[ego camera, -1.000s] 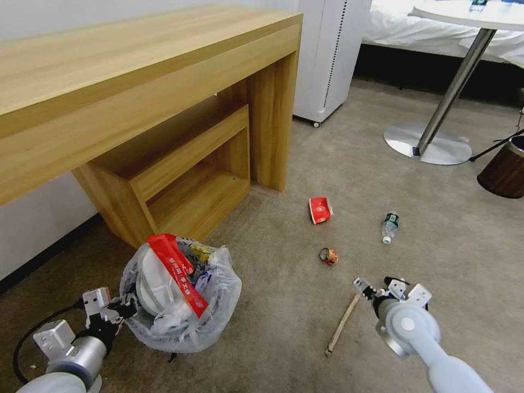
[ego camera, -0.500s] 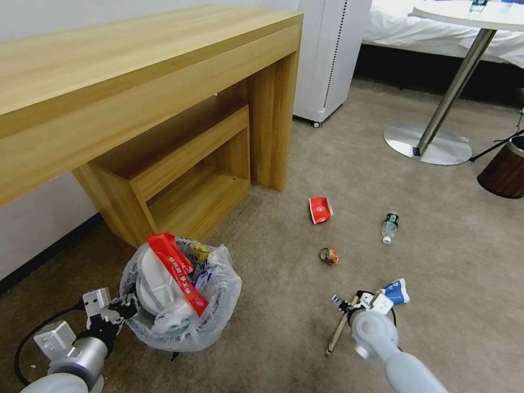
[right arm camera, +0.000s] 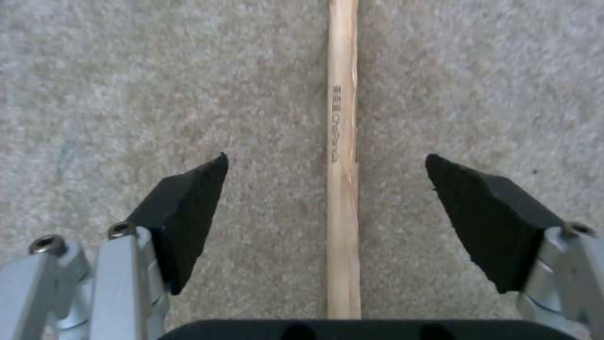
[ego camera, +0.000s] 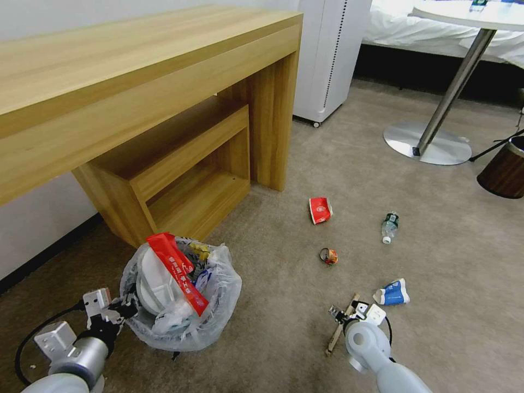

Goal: Pick up the trash bin and place the garbage on the floor into it.

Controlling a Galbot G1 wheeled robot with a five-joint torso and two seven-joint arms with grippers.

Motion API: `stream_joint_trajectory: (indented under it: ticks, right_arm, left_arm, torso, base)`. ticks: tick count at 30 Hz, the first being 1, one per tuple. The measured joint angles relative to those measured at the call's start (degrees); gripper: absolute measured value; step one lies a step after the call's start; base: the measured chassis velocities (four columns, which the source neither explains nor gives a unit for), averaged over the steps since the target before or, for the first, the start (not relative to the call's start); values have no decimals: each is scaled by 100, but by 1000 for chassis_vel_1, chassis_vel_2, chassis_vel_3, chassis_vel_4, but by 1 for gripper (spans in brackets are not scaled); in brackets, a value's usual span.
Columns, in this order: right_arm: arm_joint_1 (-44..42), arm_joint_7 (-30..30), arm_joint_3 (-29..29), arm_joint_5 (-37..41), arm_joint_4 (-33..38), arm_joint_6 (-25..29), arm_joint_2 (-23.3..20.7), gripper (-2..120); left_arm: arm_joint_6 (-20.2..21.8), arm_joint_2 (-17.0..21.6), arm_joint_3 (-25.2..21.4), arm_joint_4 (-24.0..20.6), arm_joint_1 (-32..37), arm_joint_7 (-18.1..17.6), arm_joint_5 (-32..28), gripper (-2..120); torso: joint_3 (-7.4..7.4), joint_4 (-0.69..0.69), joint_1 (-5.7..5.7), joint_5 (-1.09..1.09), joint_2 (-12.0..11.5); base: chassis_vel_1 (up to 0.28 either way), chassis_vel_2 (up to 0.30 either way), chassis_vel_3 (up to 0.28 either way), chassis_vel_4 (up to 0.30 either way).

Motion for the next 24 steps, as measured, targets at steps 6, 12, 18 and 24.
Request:
stream_joint_trajectory:
  ticks: [6, 12, 18, 24]
  right_arm:
    - [24, -66, -84, -154, -119, 35, 93, 70]
    - [11, -106, -114, -299, -164, 76, 114, 53]
    - [-84, -178, -114, -483, -195, 130, 115, 33]
    - [-156, -228, -106, -600, -209, 161, 79, 25]
  left_arm:
    - [-35, -9, -19, -51, 69, 9, 1, 0]
    - [-69, -11, -43, -113, 130, 22, 8, 0]
    - [-88, -37, -45, -152, 176, 40, 54, 0]
    - [-102, -72, -41, -179, 213, 74, 97, 0]
  torso:
    - [0, 0, 0, 1, 0]
    - [0, 0, 0, 0, 0]
    - [0, 0, 0, 1, 0]
    - [0, 0, 0, 0, 0]
  base:
    - [0, 0, 0, 0]
    - [0, 0, 0, 0]
    - [0, 0, 0, 0]
    - [0, 0, 0, 0]
